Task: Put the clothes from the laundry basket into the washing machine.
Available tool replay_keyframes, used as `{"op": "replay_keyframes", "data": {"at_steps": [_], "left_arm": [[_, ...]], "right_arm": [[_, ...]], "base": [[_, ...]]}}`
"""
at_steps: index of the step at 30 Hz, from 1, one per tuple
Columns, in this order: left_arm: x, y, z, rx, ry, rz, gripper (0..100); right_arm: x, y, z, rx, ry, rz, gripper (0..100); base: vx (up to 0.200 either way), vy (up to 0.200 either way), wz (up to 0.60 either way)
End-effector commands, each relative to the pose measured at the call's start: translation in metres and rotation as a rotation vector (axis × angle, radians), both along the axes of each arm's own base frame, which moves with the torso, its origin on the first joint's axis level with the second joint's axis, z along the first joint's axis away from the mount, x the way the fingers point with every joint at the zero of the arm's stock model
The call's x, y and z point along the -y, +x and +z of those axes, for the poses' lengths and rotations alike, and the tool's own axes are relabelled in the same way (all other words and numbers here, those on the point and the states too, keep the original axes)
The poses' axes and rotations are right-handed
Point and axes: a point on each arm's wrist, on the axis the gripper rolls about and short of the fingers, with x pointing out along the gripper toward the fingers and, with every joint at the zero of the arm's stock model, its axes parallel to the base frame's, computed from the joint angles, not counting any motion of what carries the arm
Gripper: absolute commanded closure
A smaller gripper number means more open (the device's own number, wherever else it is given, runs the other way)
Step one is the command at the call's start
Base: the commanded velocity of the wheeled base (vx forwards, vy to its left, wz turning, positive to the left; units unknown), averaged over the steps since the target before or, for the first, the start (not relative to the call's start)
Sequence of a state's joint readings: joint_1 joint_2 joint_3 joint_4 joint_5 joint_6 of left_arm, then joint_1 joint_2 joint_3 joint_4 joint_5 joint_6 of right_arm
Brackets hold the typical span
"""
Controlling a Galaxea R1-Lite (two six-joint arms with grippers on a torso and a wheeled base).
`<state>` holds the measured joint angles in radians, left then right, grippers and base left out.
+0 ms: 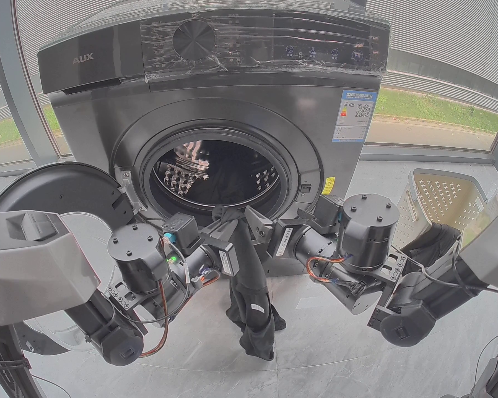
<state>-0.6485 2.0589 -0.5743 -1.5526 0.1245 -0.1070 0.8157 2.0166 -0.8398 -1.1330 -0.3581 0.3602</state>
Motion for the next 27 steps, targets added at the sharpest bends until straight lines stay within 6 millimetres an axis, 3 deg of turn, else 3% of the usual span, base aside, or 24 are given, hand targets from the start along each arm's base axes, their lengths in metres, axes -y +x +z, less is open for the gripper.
{"op": "replay_keyframes", "data": {"at_steps": [1, 8, 11, 19, 27], "left_arm": [[-0.003, -0.001, 0.016, 0.044, -0.039, 0.007, 100], [-0.005, -0.007, 0.033, 0.084, -0.069, 0.005, 100], [-0.006, -0.01, 0.039, 0.101, -0.08, 0.004, 100], [-0.008, -0.017, 0.054, 0.138, -0.107, -0.004, 100], [-0.006, -0.014, 0.053, 0.139, -0.107, -0.002, 100]], "right_arm": [[0.017, 0.004, -0.002, -0.009, -0.025, -0.037, 0], [0.052, 0.001, -0.023, -0.034, -0.123, -0.085, 0], [0.057, -0.005, -0.032, -0.041, -0.122, -0.079, 0], [0.053, -0.008, -0.064, -0.034, -0.108, -0.033, 0], [0.045, 0.0, -0.065, 0.005, -0.052, -0.054, 0]], "base": [[0.0, 0.0, 0.0], [0.0, 0.0, 0.0], [0.0, 0.0, 0.0], [0.0, 0.0, 0.0], [0.0, 0.0, 0.0]]}}
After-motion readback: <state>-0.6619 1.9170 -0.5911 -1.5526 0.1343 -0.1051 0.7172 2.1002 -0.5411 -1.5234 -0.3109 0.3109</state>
